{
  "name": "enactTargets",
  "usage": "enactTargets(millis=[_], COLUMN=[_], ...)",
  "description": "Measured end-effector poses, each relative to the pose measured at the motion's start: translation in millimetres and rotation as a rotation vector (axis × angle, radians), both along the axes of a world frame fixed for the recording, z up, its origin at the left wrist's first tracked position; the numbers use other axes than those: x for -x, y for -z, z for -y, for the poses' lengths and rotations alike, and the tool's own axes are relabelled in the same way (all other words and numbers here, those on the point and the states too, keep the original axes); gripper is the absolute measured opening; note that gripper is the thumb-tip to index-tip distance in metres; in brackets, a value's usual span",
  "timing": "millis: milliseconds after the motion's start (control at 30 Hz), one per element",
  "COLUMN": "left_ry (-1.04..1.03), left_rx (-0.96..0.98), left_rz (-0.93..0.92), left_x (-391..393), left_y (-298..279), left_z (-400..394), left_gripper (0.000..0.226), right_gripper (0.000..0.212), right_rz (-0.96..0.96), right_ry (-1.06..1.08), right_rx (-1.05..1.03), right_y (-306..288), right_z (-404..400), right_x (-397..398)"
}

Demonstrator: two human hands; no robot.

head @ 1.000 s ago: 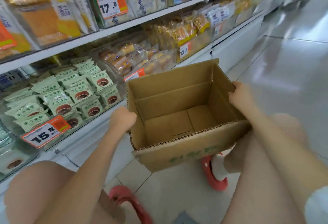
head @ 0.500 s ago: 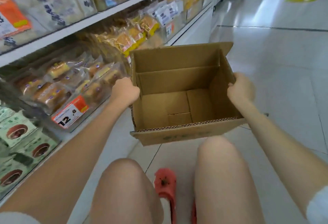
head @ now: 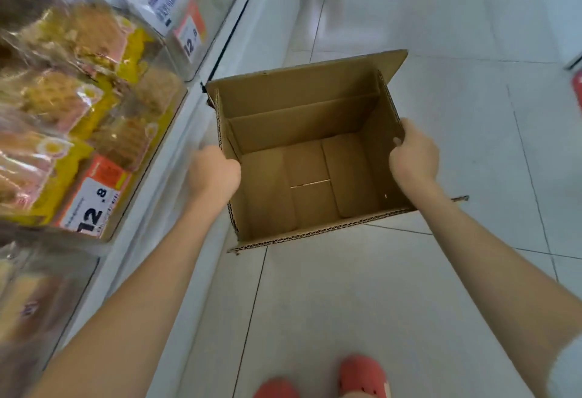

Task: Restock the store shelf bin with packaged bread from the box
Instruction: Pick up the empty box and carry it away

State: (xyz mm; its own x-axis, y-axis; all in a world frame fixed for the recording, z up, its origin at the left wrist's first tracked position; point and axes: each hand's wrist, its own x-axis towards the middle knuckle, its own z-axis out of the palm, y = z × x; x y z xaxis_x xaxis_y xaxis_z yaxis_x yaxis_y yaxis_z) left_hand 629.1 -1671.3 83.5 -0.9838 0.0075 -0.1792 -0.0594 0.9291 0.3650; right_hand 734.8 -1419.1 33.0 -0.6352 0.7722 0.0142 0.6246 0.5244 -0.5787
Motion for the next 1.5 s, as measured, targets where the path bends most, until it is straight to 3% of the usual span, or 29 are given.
enactTargets(millis=[100, 233, 300, 500, 633, 933, 1267, 1500], left_ry=[-0.018, -0.002, 0.045, 0.145, 0.170, 0.255, 0.338, 0.384], left_rx=[0.004, 0.053, 0.072, 0.047, -0.061, -0.058, -0.014, -0.056], left_rz=[0.025, 0.029, 0.042, 0.066, 0.055, -0.033, -0.072, -0.053], left_x=[11.9, 16.0, 14.5, -2.3, 2.5, 68.6, 227.8, 336.1], left_y=[-57.1, -167.6, -226.4, -379.3, -437.2, -490.5, -509.9, -510.9], left_z=[-12.4, -32.2, -42.4, -82.8, -105.2, -202.4, -368.4, -510.3], left_gripper=[0.030, 0.012, 0.017, 0.029, 0.018, 0.022, 0.014, 0.020], right_gripper=[0.045, 0.042, 0.043, 0.046, 0.048, 0.047, 0.047, 0.047], right_rz=[0.051, 0.137, 0.165, 0.096, 0.048, -0.040, -0.077, -0.068], right_ry=[-0.008, 0.011, 0.036, 0.126, 0.118, 0.199, 0.286, 0.354], right_rx=[-0.001, 0.007, 0.029, 0.094, 0.076, 0.064, 0.089, 0.090], right_y=[-63.1, -161.3, -215.0, -370.9, -443.8, -509.2, -530.1, -535.2], right_z=[-12.5, -34.6, -48.6, -82.1, -113.4, -201.6, -339.1, -473.5], right_x=[5.0, -4.0, -14.9, -52.7, -63.3, -26.4, 113.1, 208.1])
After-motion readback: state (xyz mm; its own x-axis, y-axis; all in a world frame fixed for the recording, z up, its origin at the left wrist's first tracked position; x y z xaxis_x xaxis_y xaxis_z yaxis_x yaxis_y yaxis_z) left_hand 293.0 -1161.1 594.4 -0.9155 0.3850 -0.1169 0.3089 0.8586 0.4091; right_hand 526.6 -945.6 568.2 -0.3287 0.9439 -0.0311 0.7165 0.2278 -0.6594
